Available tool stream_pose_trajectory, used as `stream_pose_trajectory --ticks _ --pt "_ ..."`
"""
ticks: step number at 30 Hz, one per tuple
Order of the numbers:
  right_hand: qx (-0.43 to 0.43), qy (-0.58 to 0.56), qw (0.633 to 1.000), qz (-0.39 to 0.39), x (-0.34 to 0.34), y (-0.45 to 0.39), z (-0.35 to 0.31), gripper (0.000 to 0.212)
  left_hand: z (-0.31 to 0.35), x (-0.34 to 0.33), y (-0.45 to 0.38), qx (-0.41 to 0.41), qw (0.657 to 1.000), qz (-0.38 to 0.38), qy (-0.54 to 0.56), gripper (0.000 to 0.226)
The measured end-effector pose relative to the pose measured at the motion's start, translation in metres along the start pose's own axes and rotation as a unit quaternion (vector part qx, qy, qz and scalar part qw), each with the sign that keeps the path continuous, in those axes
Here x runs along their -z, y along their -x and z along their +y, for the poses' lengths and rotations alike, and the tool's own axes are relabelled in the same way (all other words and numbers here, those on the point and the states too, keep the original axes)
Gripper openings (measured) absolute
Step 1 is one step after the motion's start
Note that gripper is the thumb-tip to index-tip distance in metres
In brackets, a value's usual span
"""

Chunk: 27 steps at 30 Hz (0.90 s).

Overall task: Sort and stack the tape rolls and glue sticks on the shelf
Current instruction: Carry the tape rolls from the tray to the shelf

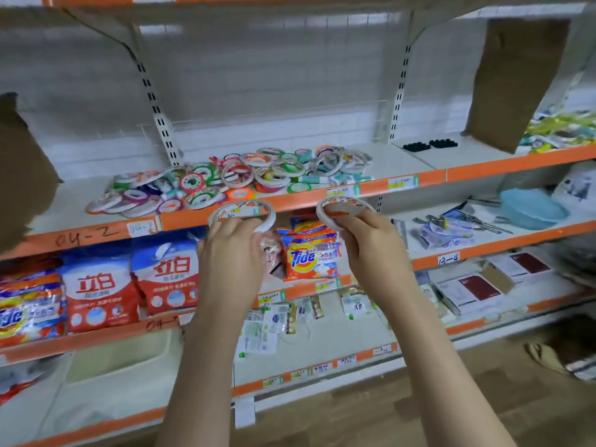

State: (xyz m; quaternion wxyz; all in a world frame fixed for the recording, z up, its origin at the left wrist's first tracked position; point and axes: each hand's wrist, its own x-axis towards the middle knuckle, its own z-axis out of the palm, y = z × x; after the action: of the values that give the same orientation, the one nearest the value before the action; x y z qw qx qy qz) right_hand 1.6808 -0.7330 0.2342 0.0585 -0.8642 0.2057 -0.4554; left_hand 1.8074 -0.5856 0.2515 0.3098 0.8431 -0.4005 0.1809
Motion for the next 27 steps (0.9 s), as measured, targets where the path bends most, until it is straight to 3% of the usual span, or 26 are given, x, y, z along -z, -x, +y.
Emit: stream_pose_trajectory --ticks 14,19,27 --pt "0.052 -0.004 0.999 -0.011 -0.049 -0.109 0.15 0.02 0.064 -0.122 -0.124 -0.009 0.998 0.064 0.012 0.032" --pt "0.056 -0.025 0.997 -0.038 -0.085 -0.127 0.178 0.021 0.052 -0.152 -0.148 0.009 0.999 0.039 -0.007 0.02" --pt "0.052 -0.029 0.996 -0.066 -0.144 -0.181 0.209 0.027 0.019 -0.191 -0.224 0.029 0.999 0.013 -0.017 0.027"
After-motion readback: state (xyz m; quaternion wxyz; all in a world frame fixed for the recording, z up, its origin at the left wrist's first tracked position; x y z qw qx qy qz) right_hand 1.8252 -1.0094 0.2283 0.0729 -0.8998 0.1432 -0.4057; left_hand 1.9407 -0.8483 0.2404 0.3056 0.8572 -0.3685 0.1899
